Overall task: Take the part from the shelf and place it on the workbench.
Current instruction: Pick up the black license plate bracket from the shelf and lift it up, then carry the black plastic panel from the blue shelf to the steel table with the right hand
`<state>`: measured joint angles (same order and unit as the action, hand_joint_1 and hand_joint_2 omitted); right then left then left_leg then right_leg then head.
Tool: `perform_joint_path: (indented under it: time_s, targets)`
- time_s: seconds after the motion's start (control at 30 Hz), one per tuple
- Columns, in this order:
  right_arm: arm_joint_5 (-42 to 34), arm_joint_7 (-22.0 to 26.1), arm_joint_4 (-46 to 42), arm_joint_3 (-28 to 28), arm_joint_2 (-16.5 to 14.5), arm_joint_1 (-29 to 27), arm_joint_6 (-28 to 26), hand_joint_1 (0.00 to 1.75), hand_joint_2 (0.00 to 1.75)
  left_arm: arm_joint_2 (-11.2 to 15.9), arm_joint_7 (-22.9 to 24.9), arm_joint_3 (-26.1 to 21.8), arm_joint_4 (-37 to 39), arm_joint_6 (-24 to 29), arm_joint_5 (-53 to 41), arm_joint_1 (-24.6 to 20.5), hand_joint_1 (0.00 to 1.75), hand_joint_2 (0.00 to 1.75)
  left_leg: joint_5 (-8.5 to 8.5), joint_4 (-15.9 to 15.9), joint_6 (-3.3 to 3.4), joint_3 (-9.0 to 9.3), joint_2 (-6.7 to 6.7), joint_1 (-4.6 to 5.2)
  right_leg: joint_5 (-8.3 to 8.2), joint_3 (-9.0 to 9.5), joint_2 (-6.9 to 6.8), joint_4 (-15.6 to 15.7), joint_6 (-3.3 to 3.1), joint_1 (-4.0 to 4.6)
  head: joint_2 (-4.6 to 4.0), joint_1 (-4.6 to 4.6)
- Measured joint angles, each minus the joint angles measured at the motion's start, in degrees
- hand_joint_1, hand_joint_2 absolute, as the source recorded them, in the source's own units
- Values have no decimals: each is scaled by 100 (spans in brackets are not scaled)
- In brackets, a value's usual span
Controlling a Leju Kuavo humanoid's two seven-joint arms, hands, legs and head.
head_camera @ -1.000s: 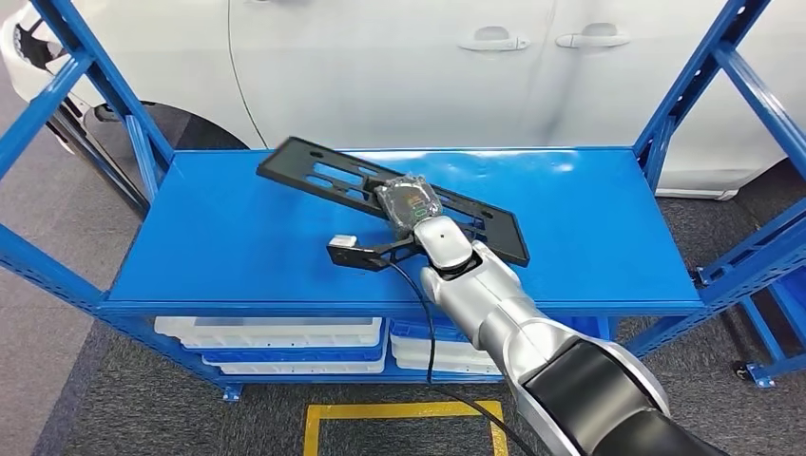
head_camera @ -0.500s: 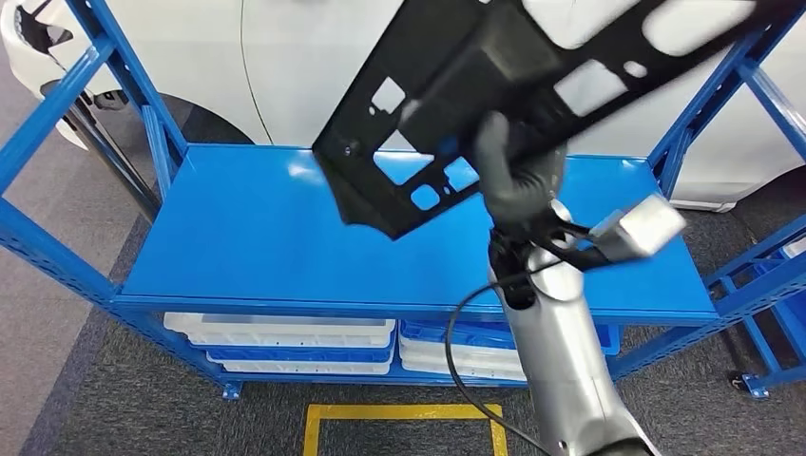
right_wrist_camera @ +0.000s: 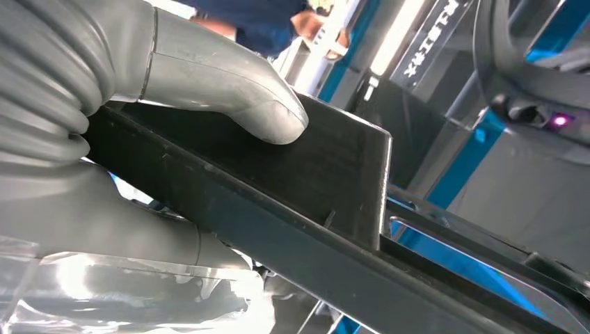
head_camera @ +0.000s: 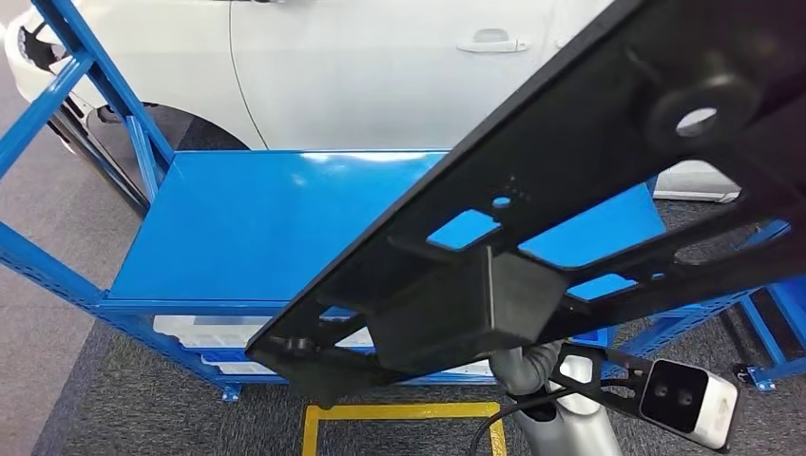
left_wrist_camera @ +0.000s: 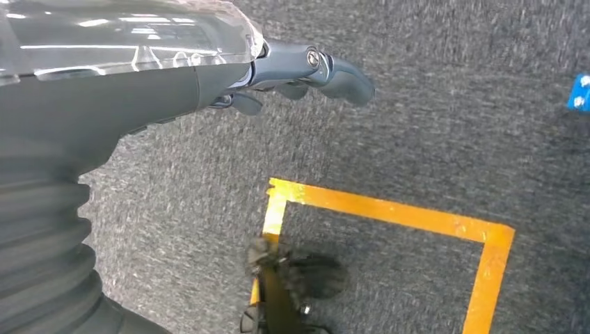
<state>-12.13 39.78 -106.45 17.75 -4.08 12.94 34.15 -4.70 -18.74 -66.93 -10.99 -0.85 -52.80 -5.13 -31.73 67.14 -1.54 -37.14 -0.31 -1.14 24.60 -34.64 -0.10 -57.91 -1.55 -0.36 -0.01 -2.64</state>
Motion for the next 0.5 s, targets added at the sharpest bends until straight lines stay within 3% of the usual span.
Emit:
perform_joint_path:
  time_s: [0.07,0.1,0.13,0.2,0.27,0.37,0.5]
  targets:
    - [38,2,-28,19,2,-122,43,175,175,19,23,-18,0,30,3,3,0,175,-307,655,-19,-205,0,-2,-35,-52,-2,-12,-19,21,0,0]
    - [55,2,-33,16,2,-174,65,175,175,26,35,-28,0,41,-1,5,0,175,-316,725,-17,-184,0,-1,-54,-82,0,-22,-19,29,0,0]
    - [65,2,-42,14,3,-216,80,175,175,31,45,-37,0,46,-8,4,0,175,-223,551,-5,-45,0,-1,-72,-112,5,-35,-14,35,0,0]
    - [64,3,-85,8,3,-282,91,175,175,39,62,-44,-2,47,-43,-10,0,175,53,-266,45,458,-1,7,-108,-162,13,-67,14,46,1,0]
    - [61,5,-149,-21,3,-346,101,175,175,48,77,-42,-4,43,-113,-28,0,175,215,-851,92,781,-7,36,-148,-189,13,-89,67,59,0,0]
    - [62,8,-282,-132,8,-493,192,175,175,50,99,-20,-4,37,-260,-18,0,175,315,-930,161,772,-3,57,-226,-207,18,-77,175,56,0,0]
    - [81,20,-460,-313,14,-666,344,175,175,42,94,51,-4,35,-409,-30,0,175,479,-984,262,678,33,11,61,-324,43,-270,267,39,0,0]
